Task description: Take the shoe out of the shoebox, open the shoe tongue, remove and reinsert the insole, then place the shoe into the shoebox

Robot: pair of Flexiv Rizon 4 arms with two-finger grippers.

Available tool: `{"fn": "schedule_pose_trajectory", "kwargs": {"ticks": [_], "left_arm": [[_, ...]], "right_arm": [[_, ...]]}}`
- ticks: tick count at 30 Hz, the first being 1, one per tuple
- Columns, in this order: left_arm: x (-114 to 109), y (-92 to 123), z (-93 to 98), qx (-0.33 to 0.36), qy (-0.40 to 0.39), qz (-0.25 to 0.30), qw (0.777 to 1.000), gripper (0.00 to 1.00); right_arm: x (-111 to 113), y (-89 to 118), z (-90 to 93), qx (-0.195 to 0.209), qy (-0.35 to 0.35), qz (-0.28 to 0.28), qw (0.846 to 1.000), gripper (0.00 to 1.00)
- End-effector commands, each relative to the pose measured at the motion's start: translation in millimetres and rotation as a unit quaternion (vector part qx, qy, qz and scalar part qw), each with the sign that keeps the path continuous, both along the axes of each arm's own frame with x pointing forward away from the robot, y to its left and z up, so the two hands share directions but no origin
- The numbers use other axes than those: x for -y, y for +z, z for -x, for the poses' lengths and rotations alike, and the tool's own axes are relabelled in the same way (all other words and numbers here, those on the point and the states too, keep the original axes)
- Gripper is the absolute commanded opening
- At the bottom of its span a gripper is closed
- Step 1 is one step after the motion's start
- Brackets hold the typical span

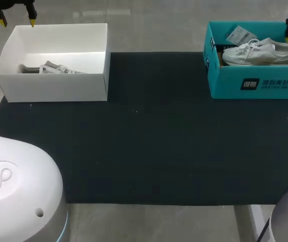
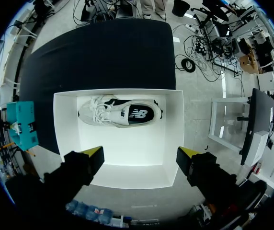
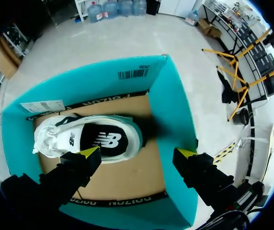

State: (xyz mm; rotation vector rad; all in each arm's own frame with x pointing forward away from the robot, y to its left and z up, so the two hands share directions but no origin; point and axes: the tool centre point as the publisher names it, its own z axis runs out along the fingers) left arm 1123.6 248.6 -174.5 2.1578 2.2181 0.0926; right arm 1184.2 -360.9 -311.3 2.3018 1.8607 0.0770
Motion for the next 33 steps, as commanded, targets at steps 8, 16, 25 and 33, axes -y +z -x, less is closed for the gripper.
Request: {"fn": "schedule_pose_trajectory", "kwargs": {"ticks": [8,16,25,33], "left_arm": [[0,0,0.4,0.000,0.000,-0.001,1.000,1.00],[0,0,0.4,0.000,0.000,-0.001,1.000,1.00],[0,0,0.4,0.000,0.000,-0.001,1.000,1.00],[0,0,0.4,0.000,0.000,-0.001,1.000,1.00]], "right_arm": [[2,-29,-27.8,-0.032,0.007,-0.010,0.999,1.00],[2,-52,-29.0,-0.058,0.000,-0.028,0.998,1.00],[2,-65,-27.9,-0.075,-0.007,-0.041,0.996,0.87],[7,-75,-34.9,-0.098,-0.005,-0.051,0.994,0.90]]}}
